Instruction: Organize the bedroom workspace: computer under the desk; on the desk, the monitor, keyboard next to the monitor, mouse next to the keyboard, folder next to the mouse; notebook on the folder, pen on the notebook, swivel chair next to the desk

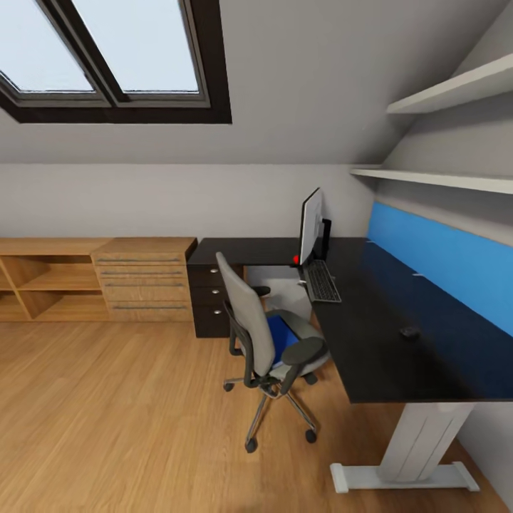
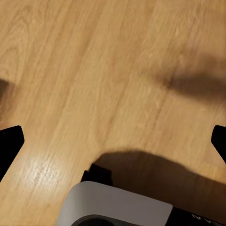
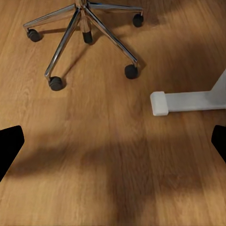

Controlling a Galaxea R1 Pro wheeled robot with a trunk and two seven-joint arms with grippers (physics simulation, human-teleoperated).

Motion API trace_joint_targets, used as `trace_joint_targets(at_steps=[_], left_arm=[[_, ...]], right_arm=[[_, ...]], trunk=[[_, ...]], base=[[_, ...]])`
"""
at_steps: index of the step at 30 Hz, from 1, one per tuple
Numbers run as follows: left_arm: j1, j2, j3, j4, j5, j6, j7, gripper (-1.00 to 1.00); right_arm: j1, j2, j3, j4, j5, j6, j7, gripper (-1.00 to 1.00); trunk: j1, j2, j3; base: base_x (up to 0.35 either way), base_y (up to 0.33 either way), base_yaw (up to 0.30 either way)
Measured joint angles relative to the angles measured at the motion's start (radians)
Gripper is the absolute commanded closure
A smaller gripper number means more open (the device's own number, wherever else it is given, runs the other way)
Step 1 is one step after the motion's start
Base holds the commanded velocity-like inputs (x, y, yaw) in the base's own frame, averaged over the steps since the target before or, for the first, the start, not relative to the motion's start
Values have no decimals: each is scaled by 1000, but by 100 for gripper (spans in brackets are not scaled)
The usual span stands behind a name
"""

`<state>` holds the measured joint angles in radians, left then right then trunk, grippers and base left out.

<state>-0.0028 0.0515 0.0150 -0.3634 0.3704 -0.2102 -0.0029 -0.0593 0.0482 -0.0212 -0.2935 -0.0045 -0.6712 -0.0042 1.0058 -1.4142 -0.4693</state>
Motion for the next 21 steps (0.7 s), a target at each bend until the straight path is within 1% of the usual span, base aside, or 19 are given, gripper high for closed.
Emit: trace_joint_targets(at_steps=[3,10,16,17,21], left_arm=[[0,0,0,0,0,0,0,-100],[0,1,1,1,-1,2,0,-100],[0,-1,-2,1,-1,1,-1,-100],[0,-1,-2,1,-1,0,-1,-100],[0,-1,-3,2,-2,-2,-1,-100]], right_arm=[[0,0,0,0,0,0,0,-100],[0,-1,0,0,-1,0,0,-100],[0,-4,0,-2,0,-1,0,-100],[0,-11,-1,-3,-2,-1,0,-100],[0,-13,0,-2,-1,-2,0,-100]], trunk=[[11,-21,-9],[38,-70,-31],[61,-112,-50],[65,-119,-53],[81,-147,-66]], base=[[0,229,0],[0,303,0],[0,49,0],[0,4,0],[0,1,0]])
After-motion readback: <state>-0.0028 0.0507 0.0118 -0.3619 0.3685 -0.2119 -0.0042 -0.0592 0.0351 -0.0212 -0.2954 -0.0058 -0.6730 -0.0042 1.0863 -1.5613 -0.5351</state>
